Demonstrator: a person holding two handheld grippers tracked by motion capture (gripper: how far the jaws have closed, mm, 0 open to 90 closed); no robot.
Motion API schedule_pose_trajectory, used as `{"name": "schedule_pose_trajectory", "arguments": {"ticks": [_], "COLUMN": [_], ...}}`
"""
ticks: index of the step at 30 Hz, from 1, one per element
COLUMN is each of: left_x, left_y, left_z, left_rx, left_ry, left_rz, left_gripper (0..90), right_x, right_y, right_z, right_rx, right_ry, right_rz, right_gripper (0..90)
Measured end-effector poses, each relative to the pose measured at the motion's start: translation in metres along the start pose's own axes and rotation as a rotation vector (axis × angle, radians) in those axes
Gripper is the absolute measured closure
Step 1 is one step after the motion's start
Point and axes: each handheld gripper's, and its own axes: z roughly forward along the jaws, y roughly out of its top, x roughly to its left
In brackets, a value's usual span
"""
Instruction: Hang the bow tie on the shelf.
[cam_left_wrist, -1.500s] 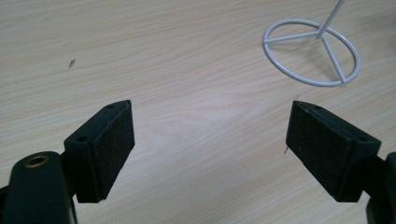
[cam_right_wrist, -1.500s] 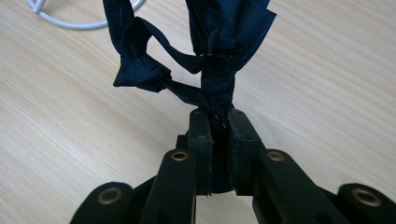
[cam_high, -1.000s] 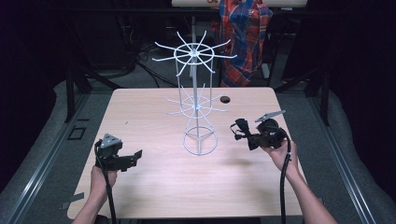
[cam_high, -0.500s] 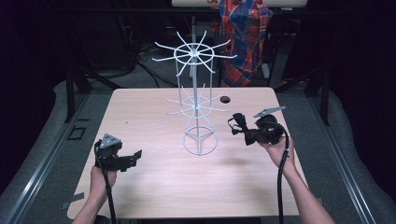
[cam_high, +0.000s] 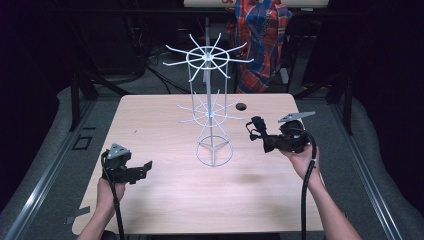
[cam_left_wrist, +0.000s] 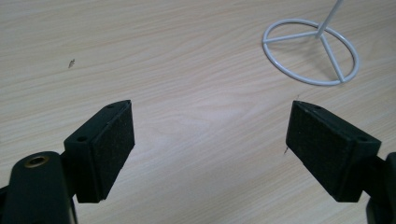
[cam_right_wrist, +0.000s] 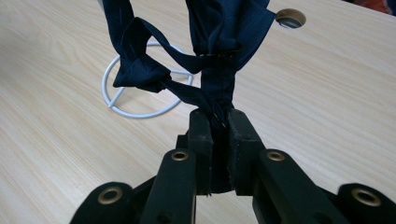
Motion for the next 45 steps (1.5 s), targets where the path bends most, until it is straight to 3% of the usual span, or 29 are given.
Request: {"name": "schedule_pose_trajectory", "arguments": {"ticks": [20, 37, 45], "left_x": [0.000, 0.001, 0.000], "left_y": [0.000, -0.001, -0.001], "left_z": [0.000, 0.000, -0.001], "left_rx": [0.002, 0.003, 0.003], "left_ry": [-0.007, -0.003, -0.004], "left_rz": [0.003, 0.007, 0.004], "left_gripper": [15.7, 15.7, 15.7], "right_x": [0.000, 0.005, 0.009], "right_y": [0.005, 0.013, 0.016], "right_z": [-0.018, -0.017, -0.013], "right_rx": [-0.062, -0.083, -0.073], "right_ry": [0.031, 0.054, 0.042], "right_rz": [0.011, 0.004, -0.007], "right_gripper": [81.8, 81.7, 81.5]}}
